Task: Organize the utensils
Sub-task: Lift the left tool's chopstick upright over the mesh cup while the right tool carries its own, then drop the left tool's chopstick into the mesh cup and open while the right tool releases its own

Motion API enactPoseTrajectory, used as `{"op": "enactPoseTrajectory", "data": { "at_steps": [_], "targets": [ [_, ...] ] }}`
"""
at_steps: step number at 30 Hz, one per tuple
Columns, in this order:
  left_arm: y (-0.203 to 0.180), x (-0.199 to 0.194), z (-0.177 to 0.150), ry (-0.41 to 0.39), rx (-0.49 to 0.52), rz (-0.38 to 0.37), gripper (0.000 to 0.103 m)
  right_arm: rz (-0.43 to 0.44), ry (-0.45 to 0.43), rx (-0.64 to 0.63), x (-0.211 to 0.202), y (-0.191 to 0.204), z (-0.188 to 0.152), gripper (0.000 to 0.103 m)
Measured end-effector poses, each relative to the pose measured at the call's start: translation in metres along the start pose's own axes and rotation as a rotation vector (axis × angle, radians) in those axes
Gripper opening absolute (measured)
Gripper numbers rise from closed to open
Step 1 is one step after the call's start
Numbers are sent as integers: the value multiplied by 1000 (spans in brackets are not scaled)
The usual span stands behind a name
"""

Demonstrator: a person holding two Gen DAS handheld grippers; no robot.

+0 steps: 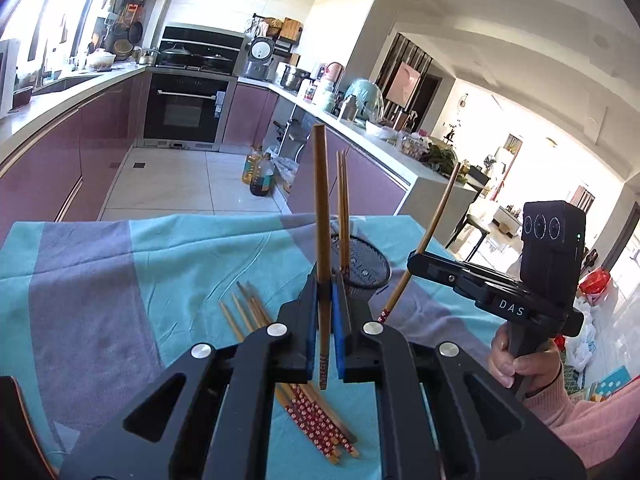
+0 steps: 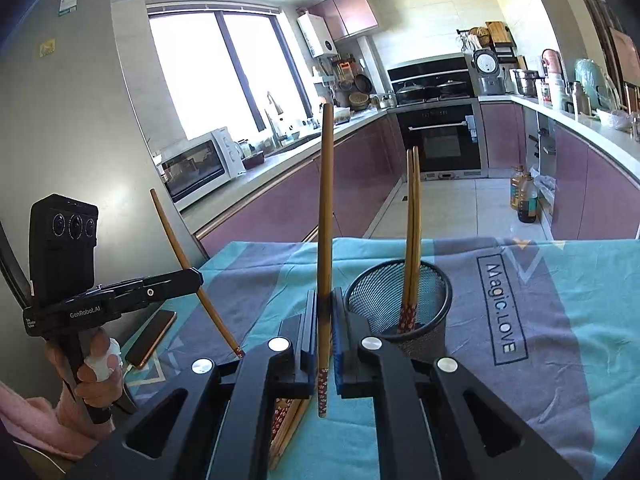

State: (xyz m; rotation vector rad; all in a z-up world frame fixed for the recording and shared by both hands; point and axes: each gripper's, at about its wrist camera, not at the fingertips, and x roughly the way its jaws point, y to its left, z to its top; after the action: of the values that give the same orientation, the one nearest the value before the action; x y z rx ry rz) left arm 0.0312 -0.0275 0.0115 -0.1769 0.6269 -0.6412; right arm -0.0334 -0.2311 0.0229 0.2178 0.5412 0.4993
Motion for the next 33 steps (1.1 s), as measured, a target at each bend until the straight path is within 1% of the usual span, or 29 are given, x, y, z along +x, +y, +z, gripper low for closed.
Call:
{"op": "enactPoseTrajectory", "data": {
  "at_steps": [3, 12, 18, 20, 23, 28, 30, 33],
  "targets": [
    [-3, 2, 8, -20, 6, -16, 8, -12, -28, -9, -8, -2, 9, 6],
    [-22, 8, 50, -93, 42, -42, 8, -61, -119, -54, -28, -9, 43, 6],
    [-37, 9, 72, -134, 66, -54, 8, -81, -145, -76, -29, -11, 59, 6],
    [-40, 14, 77, -145, 76, -47, 8, -89, -145, -81, -25, -13, 63, 6],
    [-45, 21, 81, -141, 86, -40, 8, -100, -137, -84, -19, -15, 63, 6],
    [-50, 40, 80, -105, 97, -14, 8, -133, -98, -93, -2, -20, 62, 6],
    [-52, 47, 78, -86, 106, -9, 8, -139, -72, -93, 6, -23, 60, 6],
    [-56, 62, 72, -29, 125, 7, 8, -149, -23, -91, 17, -28, 56, 6]
  ]
}}
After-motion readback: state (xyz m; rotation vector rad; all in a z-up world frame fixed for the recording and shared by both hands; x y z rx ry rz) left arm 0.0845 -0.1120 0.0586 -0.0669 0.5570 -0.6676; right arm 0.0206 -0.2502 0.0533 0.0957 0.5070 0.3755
